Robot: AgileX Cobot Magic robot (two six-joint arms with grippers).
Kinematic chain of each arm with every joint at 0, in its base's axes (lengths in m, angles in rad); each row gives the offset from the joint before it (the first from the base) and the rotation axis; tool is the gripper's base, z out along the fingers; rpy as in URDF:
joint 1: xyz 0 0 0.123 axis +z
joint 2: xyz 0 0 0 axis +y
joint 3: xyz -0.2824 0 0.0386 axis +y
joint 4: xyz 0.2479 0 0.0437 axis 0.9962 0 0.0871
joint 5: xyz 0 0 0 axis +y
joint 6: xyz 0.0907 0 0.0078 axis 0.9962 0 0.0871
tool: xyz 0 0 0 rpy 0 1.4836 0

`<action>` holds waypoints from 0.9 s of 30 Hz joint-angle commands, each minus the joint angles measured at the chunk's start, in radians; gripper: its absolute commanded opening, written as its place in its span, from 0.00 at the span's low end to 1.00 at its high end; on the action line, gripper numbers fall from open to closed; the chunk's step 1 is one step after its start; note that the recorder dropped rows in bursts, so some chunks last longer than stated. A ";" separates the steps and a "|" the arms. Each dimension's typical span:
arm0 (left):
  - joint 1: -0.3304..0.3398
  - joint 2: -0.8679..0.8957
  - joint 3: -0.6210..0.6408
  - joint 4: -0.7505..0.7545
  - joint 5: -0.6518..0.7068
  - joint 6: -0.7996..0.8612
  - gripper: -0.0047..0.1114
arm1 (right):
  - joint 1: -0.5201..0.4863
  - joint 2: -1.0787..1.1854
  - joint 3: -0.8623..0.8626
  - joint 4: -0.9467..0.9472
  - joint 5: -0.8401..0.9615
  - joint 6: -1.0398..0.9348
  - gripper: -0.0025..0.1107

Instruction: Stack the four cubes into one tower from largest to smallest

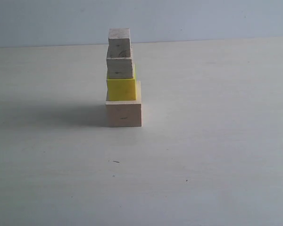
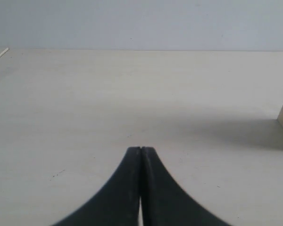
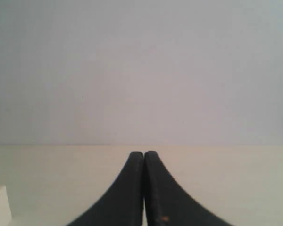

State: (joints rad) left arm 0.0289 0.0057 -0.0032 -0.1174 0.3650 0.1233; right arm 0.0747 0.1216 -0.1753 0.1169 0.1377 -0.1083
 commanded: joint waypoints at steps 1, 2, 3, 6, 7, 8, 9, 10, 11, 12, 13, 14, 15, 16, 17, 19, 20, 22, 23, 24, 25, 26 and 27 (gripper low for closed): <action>-0.005 -0.006 0.003 0.003 -0.006 0.002 0.04 | -0.042 -0.019 0.083 -0.008 -0.039 0.000 0.02; -0.005 -0.006 0.003 0.003 -0.006 0.002 0.04 | -0.048 -0.035 0.100 -0.008 -0.039 0.000 0.02; -0.005 -0.006 0.003 0.003 -0.006 0.002 0.04 | -0.048 -0.055 0.116 -0.008 -0.039 0.000 0.02; -0.005 -0.006 0.003 0.003 -0.006 0.002 0.04 | -0.048 -0.122 0.159 -0.008 -0.036 0.005 0.02; -0.005 -0.006 0.003 0.003 -0.006 0.002 0.04 | -0.048 -0.122 0.171 -0.008 -0.034 0.007 0.02; -0.005 -0.006 0.003 0.003 -0.006 0.002 0.04 | -0.048 -0.122 0.175 -0.008 -0.031 0.007 0.02; -0.005 -0.006 0.003 0.003 -0.006 0.002 0.04 | -0.048 -0.122 0.175 -0.008 -0.025 0.007 0.02; -0.005 -0.006 0.003 0.003 -0.006 0.002 0.04 | -0.048 -0.122 0.175 -0.008 -0.014 0.007 0.02; -0.005 -0.006 0.003 0.003 -0.006 0.002 0.04 | -0.048 -0.122 0.175 -0.005 -0.001 0.007 0.02; -0.005 -0.006 0.003 0.003 -0.006 0.002 0.04 | -0.048 -0.122 0.175 -0.005 0.027 0.007 0.02; -0.005 -0.006 0.003 0.003 -0.006 0.002 0.04 | -0.048 -0.122 0.175 -0.005 0.045 0.005 0.02; -0.005 -0.006 0.003 0.003 -0.006 0.002 0.04 | -0.048 -0.122 0.175 -0.005 0.071 0.004 0.02; -0.005 -0.006 0.003 0.003 -0.006 0.002 0.04 | -0.048 -0.122 0.175 -0.005 0.102 0.004 0.02; -0.005 -0.006 0.003 0.003 -0.006 0.002 0.04 | -0.048 -0.122 0.175 -0.005 0.138 0.004 0.02; -0.005 -0.006 0.003 0.003 -0.006 0.002 0.04 | -0.048 -0.122 0.175 -0.005 0.163 0.004 0.02; -0.005 -0.006 0.003 0.003 -0.006 0.002 0.04 | -0.048 -0.122 0.175 -0.002 0.169 0.004 0.02; -0.005 -0.006 0.003 0.003 -0.006 0.002 0.04 | -0.048 -0.122 0.175 -0.002 0.169 0.004 0.02; -0.005 -0.006 0.003 0.003 -0.006 0.002 0.04 | -0.048 -0.122 0.175 -0.002 0.196 0.004 0.02; -0.005 -0.006 0.003 0.003 -0.006 0.002 0.04 | -0.048 -0.122 0.175 0.002 0.202 0.006 0.02; -0.005 -0.006 0.003 0.003 -0.006 0.002 0.04 | -0.048 -0.122 0.175 0.005 0.202 0.007 0.02; -0.005 -0.006 0.003 0.003 -0.006 0.002 0.04 | -0.048 -0.122 0.175 0.007 0.202 0.010 0.02; -0.005 -0.006 0.003 0.003 -0.006 0.002 0.04 | -0.048 -0.122 0.175 0.015 0.204 0.020 0.02; -0.005 -0.006 0.003 0.003 -0.006 0.002 0.04 | -0.048 -0.122 0.175 0.015 0.208 0.042 0.02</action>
State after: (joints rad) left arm 0.0289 0.0057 -0.0032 -0.1174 0.3650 0.1233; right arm 0.0328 0.0054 -0.0048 0.1238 0.3391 -0.0962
